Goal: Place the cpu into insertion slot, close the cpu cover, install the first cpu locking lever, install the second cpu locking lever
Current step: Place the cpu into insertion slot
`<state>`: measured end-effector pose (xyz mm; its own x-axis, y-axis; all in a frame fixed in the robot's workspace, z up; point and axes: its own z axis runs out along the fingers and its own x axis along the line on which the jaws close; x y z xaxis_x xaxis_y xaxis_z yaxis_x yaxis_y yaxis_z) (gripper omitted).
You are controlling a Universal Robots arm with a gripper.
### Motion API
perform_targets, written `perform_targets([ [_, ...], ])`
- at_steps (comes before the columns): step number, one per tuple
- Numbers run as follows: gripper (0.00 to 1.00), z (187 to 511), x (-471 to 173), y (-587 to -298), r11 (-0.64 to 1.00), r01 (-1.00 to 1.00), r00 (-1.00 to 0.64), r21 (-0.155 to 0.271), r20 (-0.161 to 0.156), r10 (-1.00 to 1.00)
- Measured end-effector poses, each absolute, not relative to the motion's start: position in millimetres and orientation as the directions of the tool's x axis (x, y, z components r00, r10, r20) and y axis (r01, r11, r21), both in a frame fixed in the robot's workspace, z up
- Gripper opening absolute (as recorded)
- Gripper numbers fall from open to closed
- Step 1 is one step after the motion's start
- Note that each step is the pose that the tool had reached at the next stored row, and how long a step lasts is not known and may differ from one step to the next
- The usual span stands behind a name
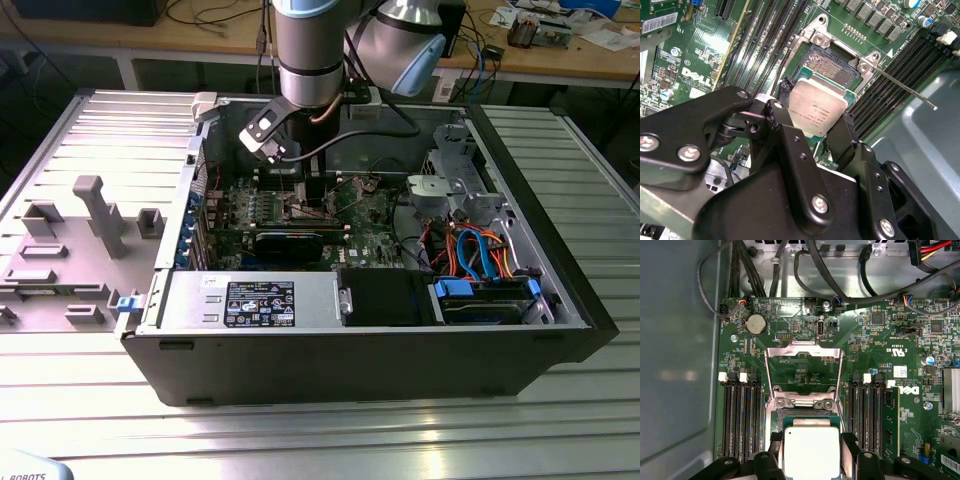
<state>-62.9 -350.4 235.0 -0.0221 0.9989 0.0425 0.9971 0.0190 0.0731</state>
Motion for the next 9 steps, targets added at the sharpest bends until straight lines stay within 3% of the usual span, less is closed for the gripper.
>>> perform_targets([
  [9, 0.54, 227.8, -63.0, -348.9, 0.014, 0.997, -0.017, 0.073, 0.042, 0.999],
])
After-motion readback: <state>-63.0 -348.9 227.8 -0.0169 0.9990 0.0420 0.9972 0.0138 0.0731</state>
